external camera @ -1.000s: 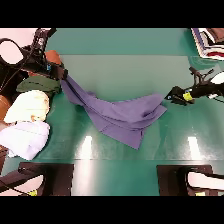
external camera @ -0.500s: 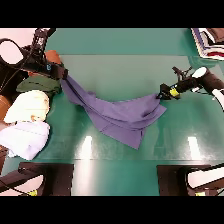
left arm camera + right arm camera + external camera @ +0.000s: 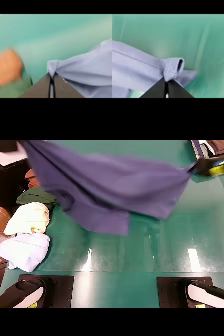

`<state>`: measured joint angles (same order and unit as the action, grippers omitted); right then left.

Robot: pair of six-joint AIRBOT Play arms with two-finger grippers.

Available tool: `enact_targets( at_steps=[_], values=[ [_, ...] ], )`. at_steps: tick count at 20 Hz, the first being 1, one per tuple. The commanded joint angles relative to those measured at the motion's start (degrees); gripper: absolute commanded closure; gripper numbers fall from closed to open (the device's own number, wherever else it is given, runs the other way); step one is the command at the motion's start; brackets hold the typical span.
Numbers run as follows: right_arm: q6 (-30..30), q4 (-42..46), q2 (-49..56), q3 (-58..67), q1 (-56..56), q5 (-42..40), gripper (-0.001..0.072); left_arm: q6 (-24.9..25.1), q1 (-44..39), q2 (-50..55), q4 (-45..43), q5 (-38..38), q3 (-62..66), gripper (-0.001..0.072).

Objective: Fold the shirts.

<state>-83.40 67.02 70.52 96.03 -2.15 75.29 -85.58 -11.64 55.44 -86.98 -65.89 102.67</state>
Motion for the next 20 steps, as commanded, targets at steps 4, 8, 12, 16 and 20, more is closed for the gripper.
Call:
enact_targets(
  at_steps=[4, 8, 12, 16, 20],
  values=[
    [-0.07, 0.68, -19.04, 13.70, 4.85, 2.03, 0.0700, -3.96, 0.02, -7.85, 1.18, 0.07, 17.27, 0.0683],
    [-0.09, 0.55, -22.80, 18.78, 10.78, 5.33, 0.0701, -4.46, 0.02, -8.02, 7.78, 4.92, 20.70, 0.0683],
    [-0.76, -0.02, -19.12, 21.22, 12.70, 7.82, 0.0701, -4.46, 0.02, -6.78, 6.45, 6.27, 17.55, 0.0683],
    [-2.16, -2.84, -10.01, 15.76, 12.33, 11.28, 0.0701, -4.48, 0.02, 0.28, 3.28, 3.56, 6.43, 0.0683],
    [-2.16, -2.43, 2.23, 6.12, 7.78, 10.80, 0.0701, -4.50, 0.04, 16.48, 2.95, 3.19, -1.49, 0.0683]
  ],
)
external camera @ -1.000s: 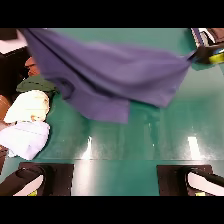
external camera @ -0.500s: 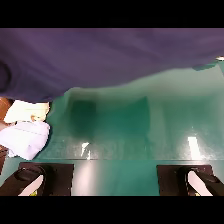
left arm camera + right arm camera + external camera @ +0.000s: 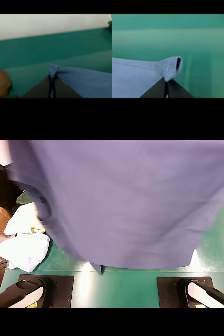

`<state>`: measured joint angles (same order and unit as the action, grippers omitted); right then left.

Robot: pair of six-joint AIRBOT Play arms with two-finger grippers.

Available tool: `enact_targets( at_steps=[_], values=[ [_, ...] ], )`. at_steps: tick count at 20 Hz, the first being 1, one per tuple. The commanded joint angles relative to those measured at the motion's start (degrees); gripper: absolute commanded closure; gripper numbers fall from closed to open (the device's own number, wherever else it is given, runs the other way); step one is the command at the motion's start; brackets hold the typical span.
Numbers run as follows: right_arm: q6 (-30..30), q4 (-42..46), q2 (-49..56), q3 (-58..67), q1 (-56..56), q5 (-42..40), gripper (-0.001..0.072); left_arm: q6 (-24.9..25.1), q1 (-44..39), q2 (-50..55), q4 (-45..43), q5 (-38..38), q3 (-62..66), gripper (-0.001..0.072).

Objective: Fold the shirts.

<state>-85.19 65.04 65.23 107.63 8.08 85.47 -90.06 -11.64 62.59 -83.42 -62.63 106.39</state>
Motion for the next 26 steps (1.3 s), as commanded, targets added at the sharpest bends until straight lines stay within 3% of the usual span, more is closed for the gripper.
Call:
enact_targets(
  at_steps=[1, 5, 6, 7, 8, 9, 10, 13, 16, 21, 26],
  values=[
    [-0.26, -0.44, 10.71, -7.78, -3.76, -0.20, 0.0701, 0.00, 0.02, 13.79, -0.59, 0.50, -6.21, 0.0683],
    [-0.22, -1.14, 22.21, -12.61, -7.72, -9.35, 0.0699, 0.02, 0.17, 29.66, -0.46, 3.41, -6.51, 0.0680],
    [-0.22, -1.64, 24.48, -11.93, -8.15, -11.30, 0.0699, 0.00, 0.68, 31.69, -0.13, 4.50, -6.51, 0.0629],
    [-0.22, -2.69, 26.69, -10.25, -8.35, -11.89, 0.0698, -0.48, 1.46, 33.14, -0.13, 5.46, -6.51, 0.0422],
    [-0.22, -3.85, 28.63, -8.13, -8.35, -11.43, 0.0661, -1.79, 2.51, 33.73, -0.13, 5.92, -6.51, 0.0383],
    [-0.22, -5.29, 30.34, -5.86, -8.35, -10.47, 0.0425, -2.45, 3.63, 33.81, -0.13, 5.99, -6.51, 0.0383],
    [-0.22, -6.88, 31.87, -3.43, -8.09, -9.20, 0.0268, -2.75, 5.03, 33.55, 0.11, 5.40, -6.49, 0.0383],
    [0.50, -10.12, 32.35, -0.46, -7.02, -4.79, 0.0270, -2.34, 10.32, 33.38, 3.41, -6.84, -3.15, 0.0383],
    [3.69, -10.12, 25.70, -8.81, -5.90, -3.37, 0.0271, 2.99, 14.27, 30.01, 6.29, -17.05, -6.78, 0.0383],
    [6.01, -14.27, 9.60, -28.39, -5.14, -3.17, 0.0271, 3.54, 15.12, 10.27, 6.08, -11.85, -35.63, 0.0382],
    [6.01, -14.53, -1.90, -37.92, -5.73, -4.48, 0.0271, 3.08, 15.12, -10.14, 7.19, -12.50, -65.33, 0.0382]
  ],
)
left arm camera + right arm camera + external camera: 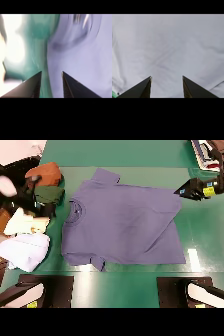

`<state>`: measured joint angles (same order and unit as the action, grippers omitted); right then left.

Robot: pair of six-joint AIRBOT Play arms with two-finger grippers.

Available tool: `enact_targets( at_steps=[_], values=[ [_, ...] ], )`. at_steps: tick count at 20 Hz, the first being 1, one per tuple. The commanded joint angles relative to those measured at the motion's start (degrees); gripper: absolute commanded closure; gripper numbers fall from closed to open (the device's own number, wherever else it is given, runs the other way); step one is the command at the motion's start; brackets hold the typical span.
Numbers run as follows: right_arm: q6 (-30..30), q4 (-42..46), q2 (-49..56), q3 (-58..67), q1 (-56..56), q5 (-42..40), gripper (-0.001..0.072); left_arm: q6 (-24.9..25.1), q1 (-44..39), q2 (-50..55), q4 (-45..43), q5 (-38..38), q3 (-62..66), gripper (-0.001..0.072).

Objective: Fold the shirts.

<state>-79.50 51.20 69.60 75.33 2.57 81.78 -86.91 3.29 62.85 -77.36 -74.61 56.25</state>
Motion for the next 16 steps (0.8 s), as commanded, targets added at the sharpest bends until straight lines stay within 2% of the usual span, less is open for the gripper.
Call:
enact_targets(
  at_steps=[1, 4, 8, 12, 16],
  values=[
    [0.33, -0.68, -7.82, -6.64, -0.22, -0.76, 0.0271, -0.26, 0.20, -12.90, 2.23, -0.59, -19.28, 0.0382],
    [0.33, -0.68, -11.19, -8.72, -0.22, -0.85, 0.0271, -0.26, 0.20, -16.02, 6.49, 0.20, -26.86, 0.0381],
    [0.31, -0.70, -13.27, -8.70, -0.22, -0.76, 0.0271, -0.28, 0.20, -16.00, 6.95, 2.36, -30.23, 0.0381],
    [0.28, -0.70, -14.12, -8.70, -0.22, -0.68, 0.0271, -0.04, 0.20, -16.00, 12.94, 6.56, -32.41, 0.0382],
    [0.26, -0.68, -14.12, -8.70, -0.22, -0.63, 0.0271, -0.11, 0.04, -16.00, 13.55, 8.11, -35.58, 0.0383]
  ],
)
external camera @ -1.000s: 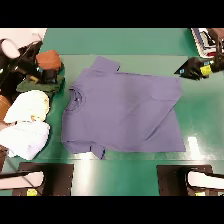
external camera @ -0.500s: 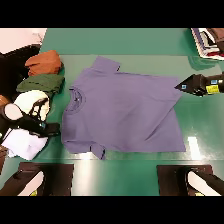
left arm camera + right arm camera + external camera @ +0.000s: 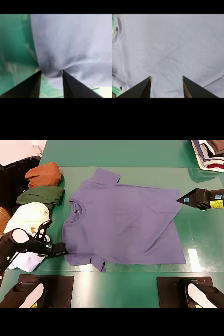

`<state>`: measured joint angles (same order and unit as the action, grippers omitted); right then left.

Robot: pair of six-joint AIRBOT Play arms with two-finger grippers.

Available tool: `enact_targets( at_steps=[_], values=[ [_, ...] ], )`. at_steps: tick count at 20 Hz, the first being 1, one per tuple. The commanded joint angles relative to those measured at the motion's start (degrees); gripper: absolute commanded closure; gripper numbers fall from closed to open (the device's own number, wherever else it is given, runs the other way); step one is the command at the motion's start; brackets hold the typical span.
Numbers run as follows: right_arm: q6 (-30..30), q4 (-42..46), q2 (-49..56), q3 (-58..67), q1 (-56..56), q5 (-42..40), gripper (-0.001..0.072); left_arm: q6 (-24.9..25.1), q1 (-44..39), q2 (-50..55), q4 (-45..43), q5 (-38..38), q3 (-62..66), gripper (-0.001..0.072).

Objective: Fold the shirts.

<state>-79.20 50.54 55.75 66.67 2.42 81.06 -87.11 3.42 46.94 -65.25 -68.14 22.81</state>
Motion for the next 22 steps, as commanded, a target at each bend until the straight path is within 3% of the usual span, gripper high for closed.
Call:
enact_targets(
  at_steps=[1, 2, 3, 4, 7, 10, 12, 16, 22],
  values=[
    [-0.04, -0.02, -0.26, -0.04, -0.07, 0.07, 0.0271, 0.07, -0.09, -0.09, 1.46, 1.73, -2.12, 0.0384],
    [-0.07, -0.02, -0.26, -0.04, -0.07, 0.07, 0.0271, -0.04, -0.11, -0.09, 1.49, 1.84, -2.08, 0.0398],
    [-0.26, 0.09, -0.26, -0.04, -0.04, 0.13, 0.0271, -0.57, -0.11, -0.09, 1.49, 1.86, -2.08, 0.0512],
    [-0.28, 0.42, -0.26, -0.04, 0.15, 0.26, 0.0271, -0.85, -0.11, -0.09, 1.46, 1.84, -1.92, 0.0683],
    [-0.31, 2.36, -0.33, -0.61, 4.20, 4.33, 0.0271, -0.83, -0.11, -0.11, 1.40, -0.94, 2.03, 0.0683],
    [-2.14, 17.62, -1.81, -9.01, 12.48, 10.10, 0.0257, 0.59, -0.11, -0.11, 1.44, -3.17, 9.05, 0.0683],
    [-2.95, 25.88, -2.51, -18.16, 18.23, 10.10, 0.0121, 0.61, -0.11, -0.11, 1.51, -3.28, 12.83, 0.0683],
    [-2.67, 25.44, -0.20, -33.73, 24.17, 6.58, 0.0135, 1.84, -0.11, -0.11, 1.73, -1.97, 15.58, 0.0682],
    [-3.15, 21.09, 7.37, -37.64, 15.93, 0.59, 0.0141, 2.05, -0.11, -0.09, 1.73, -1.25, 15.56, 0.0682]
  ],
)
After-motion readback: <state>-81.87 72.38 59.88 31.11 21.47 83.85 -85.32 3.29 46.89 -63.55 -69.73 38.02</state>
